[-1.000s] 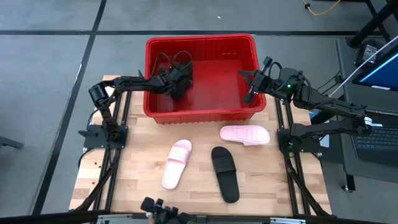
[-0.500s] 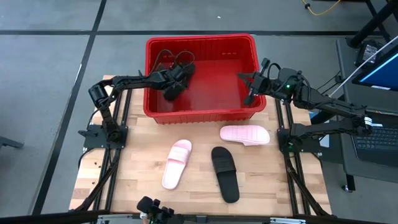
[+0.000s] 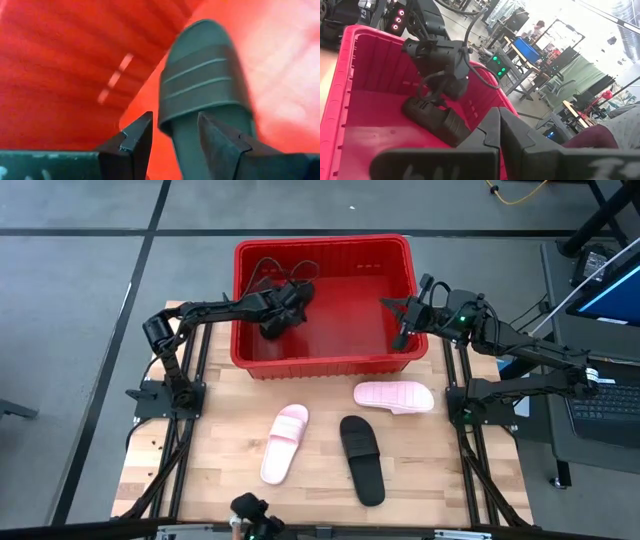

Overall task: Pick and place slides into bin
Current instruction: Put the top black slipper into the red bin

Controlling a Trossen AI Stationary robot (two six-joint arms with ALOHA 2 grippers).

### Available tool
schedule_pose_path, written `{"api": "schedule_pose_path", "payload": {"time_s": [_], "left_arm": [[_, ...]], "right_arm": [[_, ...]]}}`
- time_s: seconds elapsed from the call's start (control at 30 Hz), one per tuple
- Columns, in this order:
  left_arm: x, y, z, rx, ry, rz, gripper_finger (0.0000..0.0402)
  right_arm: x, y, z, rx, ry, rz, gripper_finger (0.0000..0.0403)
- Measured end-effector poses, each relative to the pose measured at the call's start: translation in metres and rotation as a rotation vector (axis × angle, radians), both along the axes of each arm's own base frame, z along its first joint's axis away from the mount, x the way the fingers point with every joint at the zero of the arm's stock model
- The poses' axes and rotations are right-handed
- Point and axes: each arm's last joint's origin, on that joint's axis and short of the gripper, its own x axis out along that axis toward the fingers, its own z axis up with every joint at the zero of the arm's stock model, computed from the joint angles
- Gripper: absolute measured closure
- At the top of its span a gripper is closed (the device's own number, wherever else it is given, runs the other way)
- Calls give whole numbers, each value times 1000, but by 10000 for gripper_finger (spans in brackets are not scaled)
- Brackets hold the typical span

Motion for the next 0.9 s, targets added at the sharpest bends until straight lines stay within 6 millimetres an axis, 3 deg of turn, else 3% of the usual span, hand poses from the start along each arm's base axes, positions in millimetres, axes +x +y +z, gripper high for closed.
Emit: {"api": "schedule_pose_path", "payload": {"time_s": [0.33,0.67,0.9], "left_arm": [[3,-1,-2,-78,244,-421,251],[-1,-2,-8,-162,327,-593,252],[-8,10,-6,-130,352,-578,252]], "right_arm": [[0,0,-1,3,11,1,397],[0,0,-2,6,18,2,397],[0,0,-2,6,18,2,397]]}}
